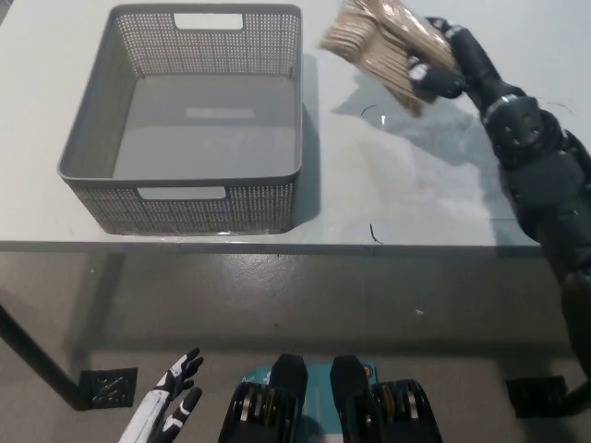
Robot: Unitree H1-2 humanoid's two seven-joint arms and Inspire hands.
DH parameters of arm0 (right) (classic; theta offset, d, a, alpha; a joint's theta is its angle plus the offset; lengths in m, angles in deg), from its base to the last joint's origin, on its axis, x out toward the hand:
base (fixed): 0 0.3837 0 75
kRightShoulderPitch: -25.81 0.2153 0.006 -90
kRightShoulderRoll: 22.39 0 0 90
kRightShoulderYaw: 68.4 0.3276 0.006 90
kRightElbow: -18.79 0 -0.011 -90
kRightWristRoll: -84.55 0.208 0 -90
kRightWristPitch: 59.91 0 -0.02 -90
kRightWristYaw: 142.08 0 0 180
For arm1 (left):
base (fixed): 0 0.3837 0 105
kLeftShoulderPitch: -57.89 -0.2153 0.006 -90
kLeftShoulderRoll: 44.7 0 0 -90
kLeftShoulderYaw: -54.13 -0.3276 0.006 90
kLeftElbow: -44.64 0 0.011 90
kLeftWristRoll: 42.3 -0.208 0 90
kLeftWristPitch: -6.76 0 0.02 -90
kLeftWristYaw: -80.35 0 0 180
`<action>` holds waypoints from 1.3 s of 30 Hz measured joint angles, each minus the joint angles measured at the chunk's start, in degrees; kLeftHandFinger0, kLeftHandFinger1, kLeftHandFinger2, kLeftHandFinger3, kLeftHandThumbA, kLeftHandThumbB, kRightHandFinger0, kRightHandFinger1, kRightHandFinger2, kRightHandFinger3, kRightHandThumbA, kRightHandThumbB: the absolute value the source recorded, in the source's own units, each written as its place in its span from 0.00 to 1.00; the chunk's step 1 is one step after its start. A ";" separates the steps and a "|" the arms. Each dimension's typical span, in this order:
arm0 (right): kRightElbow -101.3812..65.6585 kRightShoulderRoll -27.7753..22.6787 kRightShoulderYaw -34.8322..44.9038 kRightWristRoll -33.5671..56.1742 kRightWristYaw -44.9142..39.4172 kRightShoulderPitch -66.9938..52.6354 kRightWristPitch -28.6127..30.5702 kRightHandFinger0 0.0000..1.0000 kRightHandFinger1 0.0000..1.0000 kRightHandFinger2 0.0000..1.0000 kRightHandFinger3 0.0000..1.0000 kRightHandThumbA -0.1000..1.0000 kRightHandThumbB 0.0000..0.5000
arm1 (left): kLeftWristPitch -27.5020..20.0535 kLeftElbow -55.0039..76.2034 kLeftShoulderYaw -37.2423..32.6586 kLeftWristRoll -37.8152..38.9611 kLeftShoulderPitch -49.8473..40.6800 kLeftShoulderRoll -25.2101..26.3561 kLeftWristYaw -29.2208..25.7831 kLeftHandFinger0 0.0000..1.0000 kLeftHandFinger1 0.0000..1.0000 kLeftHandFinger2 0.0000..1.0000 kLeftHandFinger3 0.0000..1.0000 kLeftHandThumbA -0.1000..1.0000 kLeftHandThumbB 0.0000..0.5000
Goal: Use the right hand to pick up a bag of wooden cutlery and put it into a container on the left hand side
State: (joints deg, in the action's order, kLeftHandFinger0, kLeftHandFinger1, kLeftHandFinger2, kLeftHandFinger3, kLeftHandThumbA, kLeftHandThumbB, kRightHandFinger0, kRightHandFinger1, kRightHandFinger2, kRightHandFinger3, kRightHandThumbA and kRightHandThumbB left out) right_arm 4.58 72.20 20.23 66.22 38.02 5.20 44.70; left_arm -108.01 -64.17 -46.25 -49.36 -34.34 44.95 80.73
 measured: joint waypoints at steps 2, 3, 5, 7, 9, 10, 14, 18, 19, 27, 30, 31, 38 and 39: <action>0.00 1.09 -0.20 0.04 0.01 0.88 0.07 0.00 0.44 0.76 0.73 0.00 0.32 | 0.00 0.00 -0.02 0.02 -0.05 0.00 0.11 1.00 1.00 1.00 1.00 0.95 0.66; 0.00 2.04 -0.23 0.12 0.04 1.55 0.12 0.00 0.43 0.75 0.73 0.00 0.31 | 0.00 0.00 -0.05 0.03 -0.06 0.00 0.18 1.00 1.00 1.00 1.00 0.95 0.67; 0.00 3.72 -0.23 0.23 0.16 2.34 0.16 0.00 0.45 0.76 0.75 0.00 0.31 | 0.00 0.00 -0.05 0.03 -0.07 0.00 0.24 1.00 1.00 1.00 1.00 0.96 0.67; 0.00 5.46 -0.43 0.34 0.22 3.14 0.20 0.01 0.48 0.80 0.79 0.00 0.31 | 0.00 0.00 -0.09 0.03 -0.07 0.00 0.35 1.00 1.00 1.00 1.00 0.96 0.68; -0.03 6.87 -0.72 0.37 0.24 3.84 0.19 0.03 0.49 0.82 0.77 0.00 0.30 | 0.00 0.00 -0.12 0.05 -0.12 0.00 0.49 1.00 1.00 1.00 1.00 0.95 0.67; -0.15 7.67 -0.81 0.43 0.24 4.34 0.19 0.00 0.44 0.80 0.74 0.00 0.30 | 0.00 0.00 -0.12 0.08 -0.16 0.01 0.62 1.00 1.00 1.00 1.00 0.95 0.66; -1.51 10.39 -1.50 0.49 0.34 5.51 0.19 0.00 0.43 0.79 0.71 0.00 0.27 | 0.00 0.00 -0.12 0.15 -0.31 0.06 0.89 1.00 1.00 1.00 1.00 0.95 0.64; -1.96 12.37 -2.57 0.51 0.35 6.34 0.47 0.00 0.42 0.75 0.76 0.00 0.31 | 0.00 0.00 -0.23 0.15 -0.36 0.11 0.98 1.00 1.00 1.00 1.00 0.95 0.62; -1.96 12.73 -2.78 0.51 0.37 6.38 0.51 0.00 0.40 0.74 0.76 0.00 0.32 | 0.00 0.00 -0.29 0.15 -0.36 0.15 1.04 1.00 1.00 1.00 1.00 0.95 0.62; -1.87 14.95 -4.32 0.52 0.85 6.41 0.89 0.47 0.71 0.90 0.94 0.42 0.72 | 0.00 0.00 -1.14 0.16 -0.17 0.26 1.58 1.00 1.00 1.00 1.00 0.94 0.59; -1.76 15.02 -5.91 0.30 0.58 6.73 0.11 1.00 1.00 1.00 1.00 0.69 1.00 | 0.00 0.00 -1.36 0.15 -0.12 0.37 1.72 1.00 1.00 1.00 1.00 0.95 0.62; -1.65 14.88 -6.95 0.05 -0.17 7.01 -0.44 1.00 1.00 1.00 1.00 0.74 1.00 | 0.00 0.00 -1.40 0.16 -0.11 0.46 1.80 1.00 1.00 1.00 1.00 0.95 0.62; -2.77 12.42 -12.88 -1.44 -4.31 7.75 -4.37 1.00 1.00 1.00 1.00 0.79 0.99 | 0.00 0.00 -1.64 0.17 0.00 0.93 2.37 1.00 1.00 1.00 1.00 0.92 0.63; -2.84 12.12 -13.20 -1.49 -4.66 7.75 -4.69 1.00 1.00 1.00 1.00 0.78 0.99 | 0.00 0.00 -1.66 0.18 0.05 0.97 2.42 1.00 1.00 1.00 1.00 0.93 0.63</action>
State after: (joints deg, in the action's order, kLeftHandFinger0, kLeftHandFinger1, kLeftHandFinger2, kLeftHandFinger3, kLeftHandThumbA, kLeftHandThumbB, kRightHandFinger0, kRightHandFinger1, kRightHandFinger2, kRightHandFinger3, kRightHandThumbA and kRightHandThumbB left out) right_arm 1.74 84.31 7.03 64.72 33.36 12.95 40.01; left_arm -108.01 -64.17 -47.91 -49.18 -34.29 45.92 83.15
